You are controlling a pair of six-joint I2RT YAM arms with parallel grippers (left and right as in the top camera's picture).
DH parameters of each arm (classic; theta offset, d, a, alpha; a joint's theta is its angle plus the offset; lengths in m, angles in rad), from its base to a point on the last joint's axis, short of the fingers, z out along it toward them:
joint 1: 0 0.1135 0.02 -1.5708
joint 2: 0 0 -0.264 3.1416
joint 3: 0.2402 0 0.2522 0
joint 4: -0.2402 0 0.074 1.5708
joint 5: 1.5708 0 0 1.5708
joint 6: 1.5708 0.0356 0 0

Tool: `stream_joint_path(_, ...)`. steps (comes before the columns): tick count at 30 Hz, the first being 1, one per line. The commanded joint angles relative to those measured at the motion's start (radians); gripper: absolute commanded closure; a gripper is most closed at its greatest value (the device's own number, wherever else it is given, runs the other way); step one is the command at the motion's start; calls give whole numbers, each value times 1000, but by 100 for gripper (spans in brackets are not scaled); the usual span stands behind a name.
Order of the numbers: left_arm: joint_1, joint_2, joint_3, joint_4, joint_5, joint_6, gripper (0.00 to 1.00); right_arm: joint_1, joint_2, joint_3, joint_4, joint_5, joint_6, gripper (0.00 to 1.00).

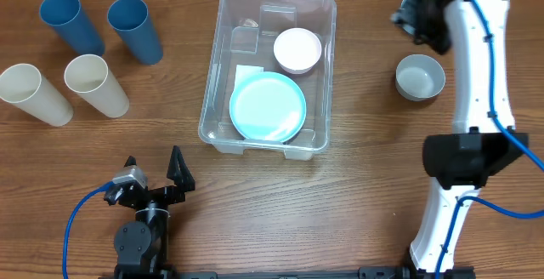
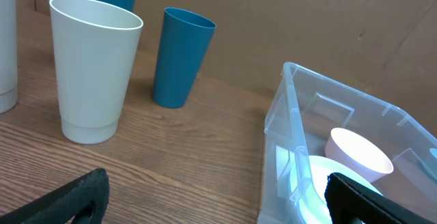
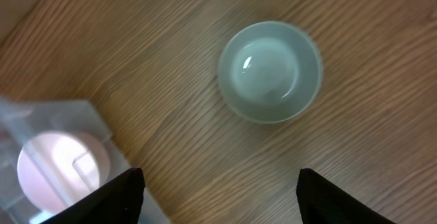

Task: Pack container
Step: 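Move the right gripper to grasp the grey bowl, then carry the grey bowl into the bin and release it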

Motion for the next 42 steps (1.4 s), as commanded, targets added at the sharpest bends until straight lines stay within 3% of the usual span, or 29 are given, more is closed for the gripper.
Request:
stream_joint_path(1,7,-8,-3,2,8,-6,0,-51,-2,-61,0,-43,40,25)
stream_joint_path(5,7,-8,-3,2,8,-6,0,-94,-2,-216,42,-40,51,25)
stream_joint_path(15,7,-8,-3,2,8,-6,0,-209,-2,-718,351,-101,80,26)
stream_joint_path(20,7,-8,-3,2,8,-6,0,-218,-2,-856,494,-103,76,39)
stream_joint_path(23,7,-8,-3,2,8,-6,0,-216,-2,-862,523,-103,75,70)
stream_joint_path(24,7,-8,-3,2,8,-6,0,-216,-3,-861,528,-103,75,86)
stream_joint_path(26,7,-8,-3,2,8,-6,0,-216,-3,-858,531,-103,71,96)
stream_joint_path(35,7,-8,-3,2,8,-6,0,-186,-139,-659,455,-100,-53,96)
stream_joint_path(42,7,-8,-3,2,8,-6,0,127,-311,-373,523,-72,-217,92)
